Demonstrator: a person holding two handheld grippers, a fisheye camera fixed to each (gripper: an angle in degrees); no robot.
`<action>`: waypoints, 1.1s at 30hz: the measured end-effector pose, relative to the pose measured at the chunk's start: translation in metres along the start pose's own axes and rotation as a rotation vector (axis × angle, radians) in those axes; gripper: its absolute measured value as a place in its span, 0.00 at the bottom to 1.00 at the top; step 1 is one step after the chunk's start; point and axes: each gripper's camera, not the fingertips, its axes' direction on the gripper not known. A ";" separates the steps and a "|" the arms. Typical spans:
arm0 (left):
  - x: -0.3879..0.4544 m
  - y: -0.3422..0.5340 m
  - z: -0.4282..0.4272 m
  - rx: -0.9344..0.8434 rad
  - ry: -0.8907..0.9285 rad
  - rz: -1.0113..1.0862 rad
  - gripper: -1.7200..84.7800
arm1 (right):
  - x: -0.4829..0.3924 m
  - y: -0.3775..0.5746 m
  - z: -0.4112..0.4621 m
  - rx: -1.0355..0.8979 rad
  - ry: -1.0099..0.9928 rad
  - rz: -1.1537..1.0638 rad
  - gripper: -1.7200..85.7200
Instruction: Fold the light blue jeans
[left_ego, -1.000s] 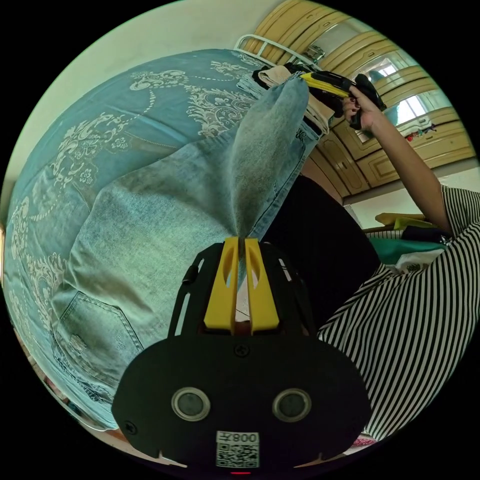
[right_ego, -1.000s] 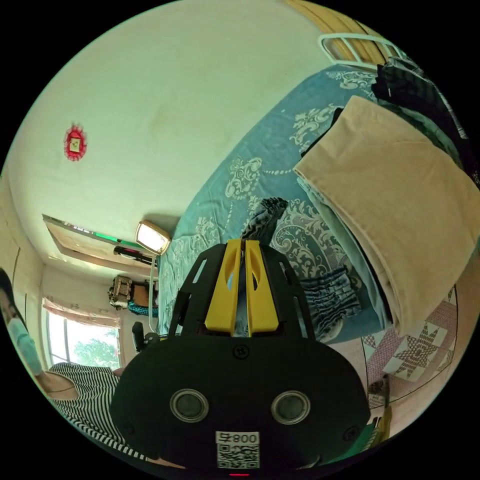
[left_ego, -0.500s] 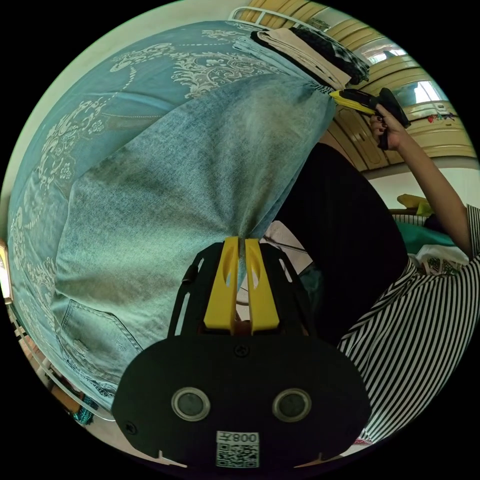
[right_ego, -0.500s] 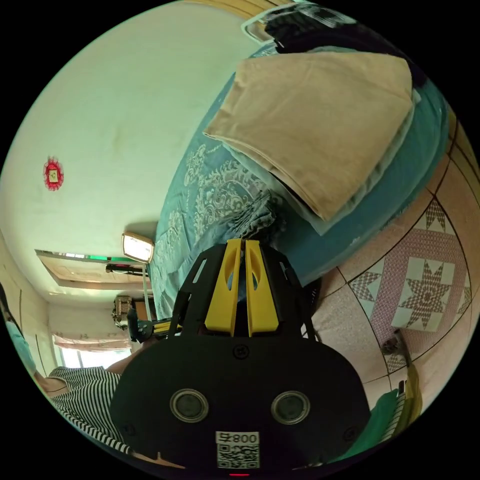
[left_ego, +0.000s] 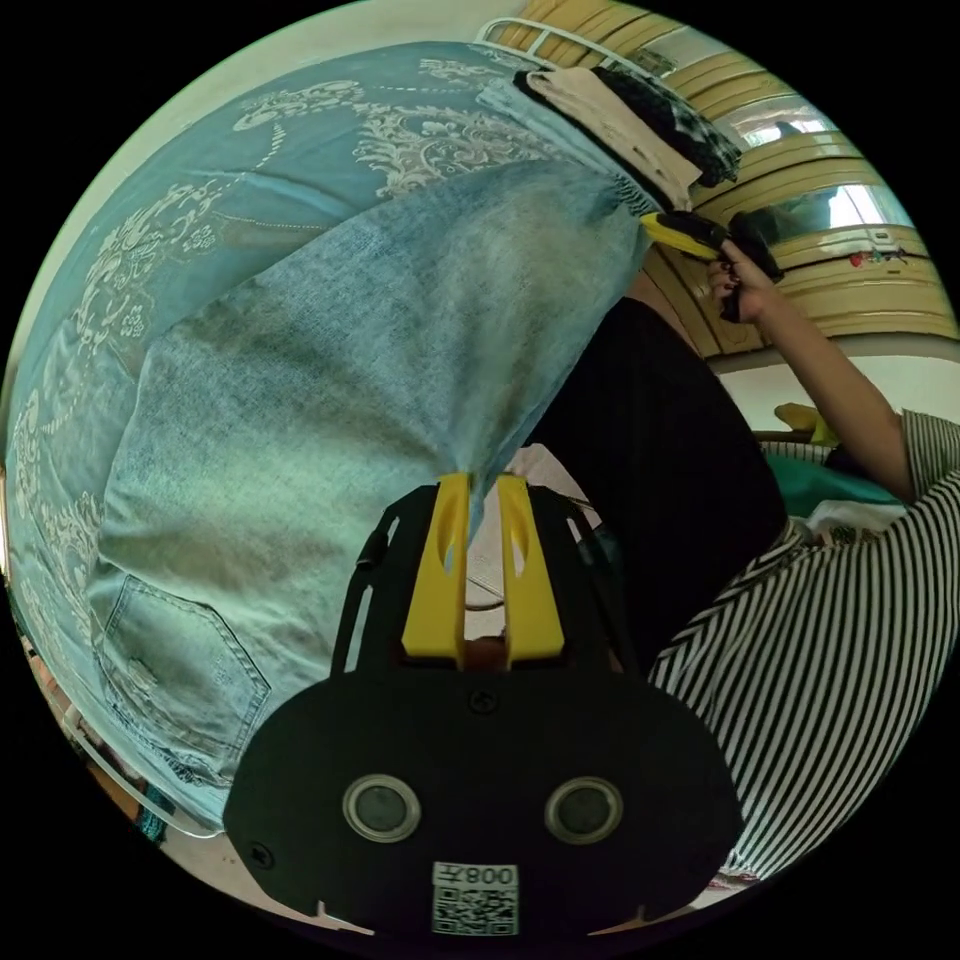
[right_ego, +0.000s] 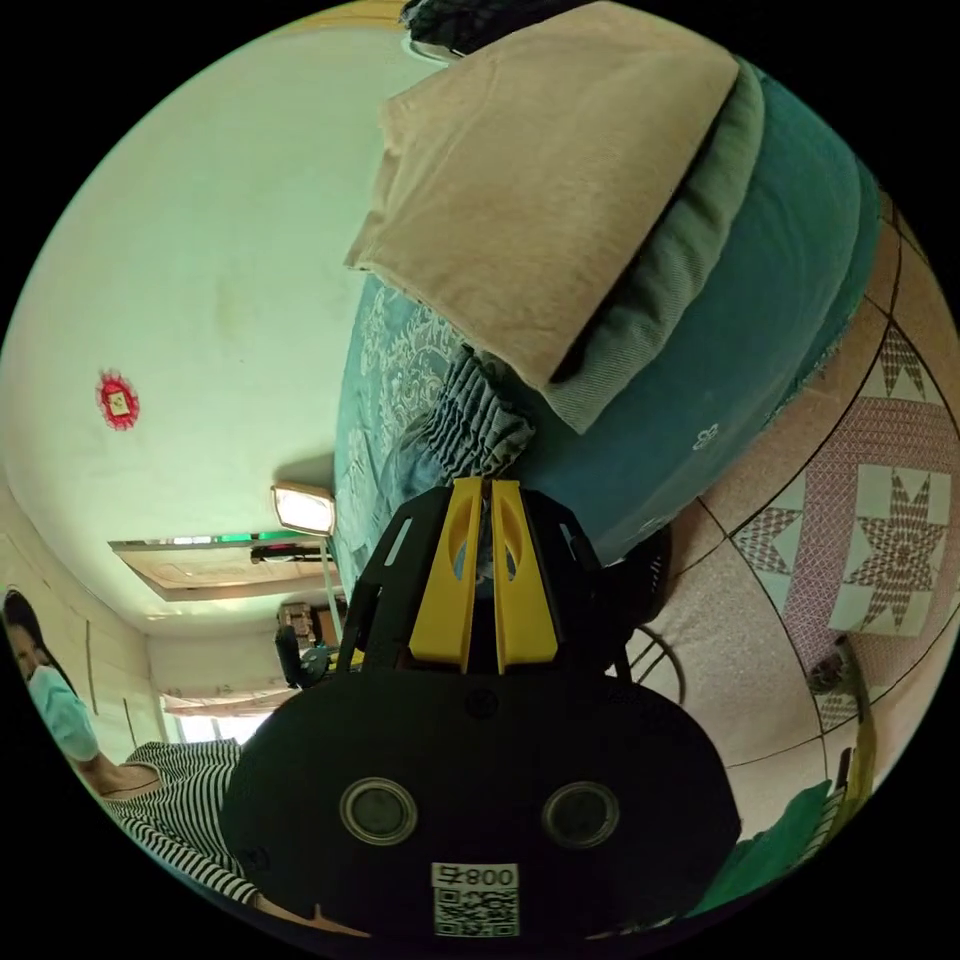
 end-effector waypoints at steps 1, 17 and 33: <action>0.000 -0.001 -0.006 0.022 0.009 0.004 0.09 | 0.002 -0.001 -0.001 0.001 -0.004 -0.001 0.04; -0.047 -0.192 -0.027 -0.090 -0.202 0.070 0.06 | 0.040 -0.021 -0.014 -0.005 -0.062 0.019 0.04; -0.071 -0.227 -0.038 -0.047 -0.071 0.092 0.11 | 0.056 -0.029 -0.017 -0.003 -0.080 0.013 0.04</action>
